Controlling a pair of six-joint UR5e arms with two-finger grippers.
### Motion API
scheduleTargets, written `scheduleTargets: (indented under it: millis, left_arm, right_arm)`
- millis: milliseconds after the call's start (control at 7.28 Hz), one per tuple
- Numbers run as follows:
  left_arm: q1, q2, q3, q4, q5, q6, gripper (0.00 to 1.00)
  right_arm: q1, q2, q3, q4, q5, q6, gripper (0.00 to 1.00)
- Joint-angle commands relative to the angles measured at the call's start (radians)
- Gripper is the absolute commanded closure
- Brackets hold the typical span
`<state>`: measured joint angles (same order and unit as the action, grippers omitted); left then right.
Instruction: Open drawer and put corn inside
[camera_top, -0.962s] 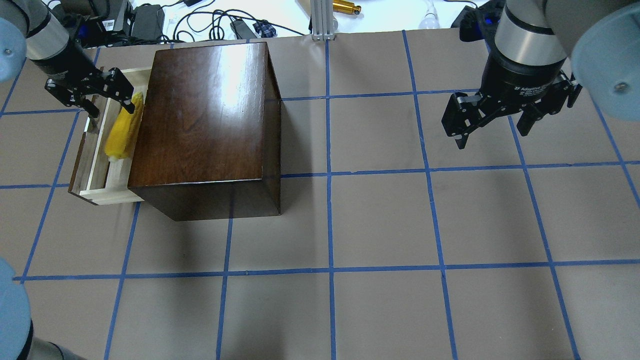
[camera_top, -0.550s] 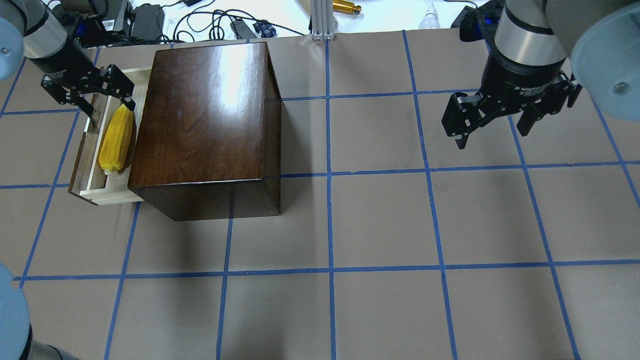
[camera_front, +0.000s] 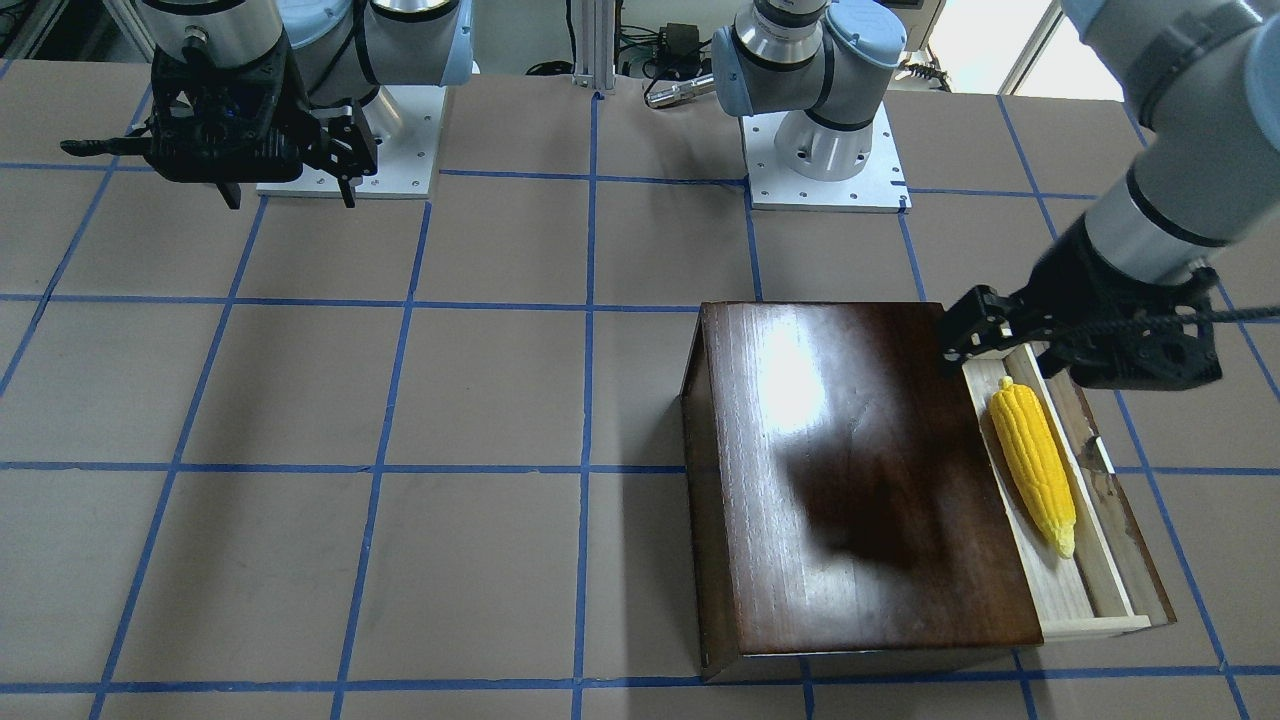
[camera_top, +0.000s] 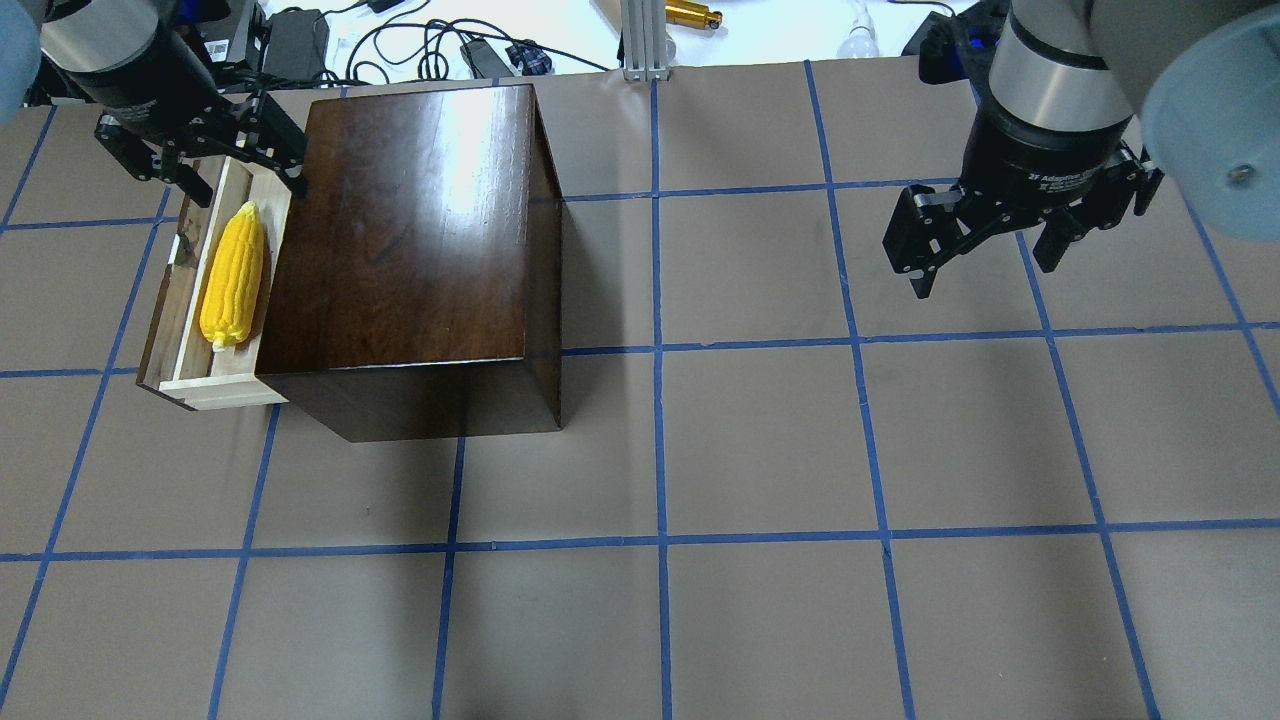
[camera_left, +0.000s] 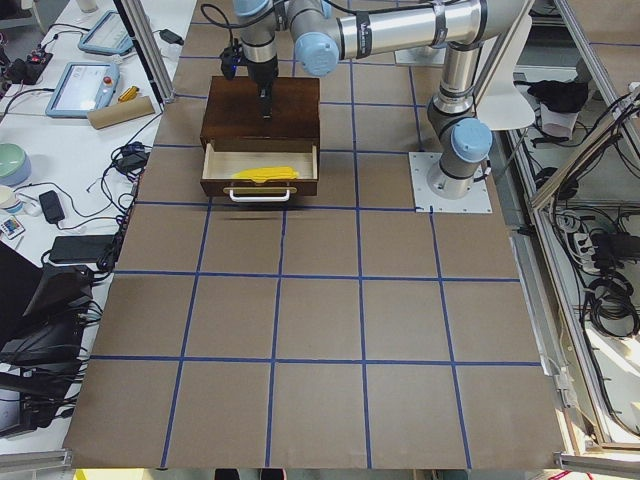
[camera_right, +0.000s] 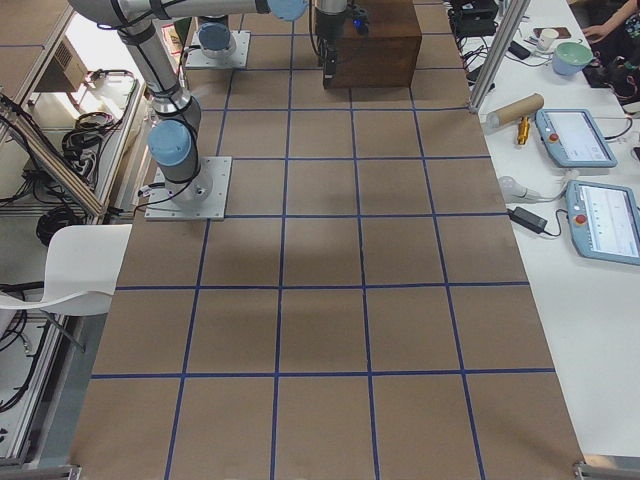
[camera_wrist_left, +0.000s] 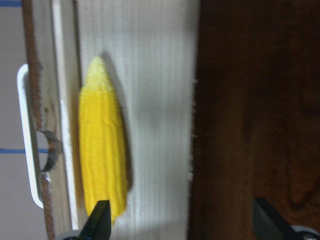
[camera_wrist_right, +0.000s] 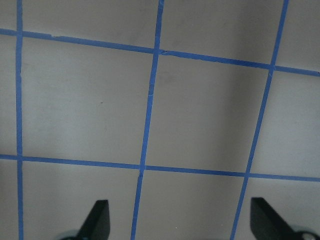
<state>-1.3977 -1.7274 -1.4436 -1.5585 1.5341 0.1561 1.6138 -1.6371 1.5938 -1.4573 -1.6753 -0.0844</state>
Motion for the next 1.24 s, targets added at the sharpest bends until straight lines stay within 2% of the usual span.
scheduleTargets:
  millis: [0,275,1099]
  left_arm:
    - [-0.127,0.063,-0.001,-0.087,0.006,-0.085,0.0]
    - [-0.161,0.097,-0.026,-0.116,0.038,-0.085,0.0]
    - [-0.159,0.109,-0.032,-0.104,0.029,-0.085,0.0]
  right_arm:
    - [0.0,-0.001,0.0,0.0,0.0,0.0,0.0]
    - [0.0,-0.001,0.0,0.0,0.0,0.0,0.0]
    - [0.0,-0.001,0.0,0.0,-0.001,0.0,0.0]
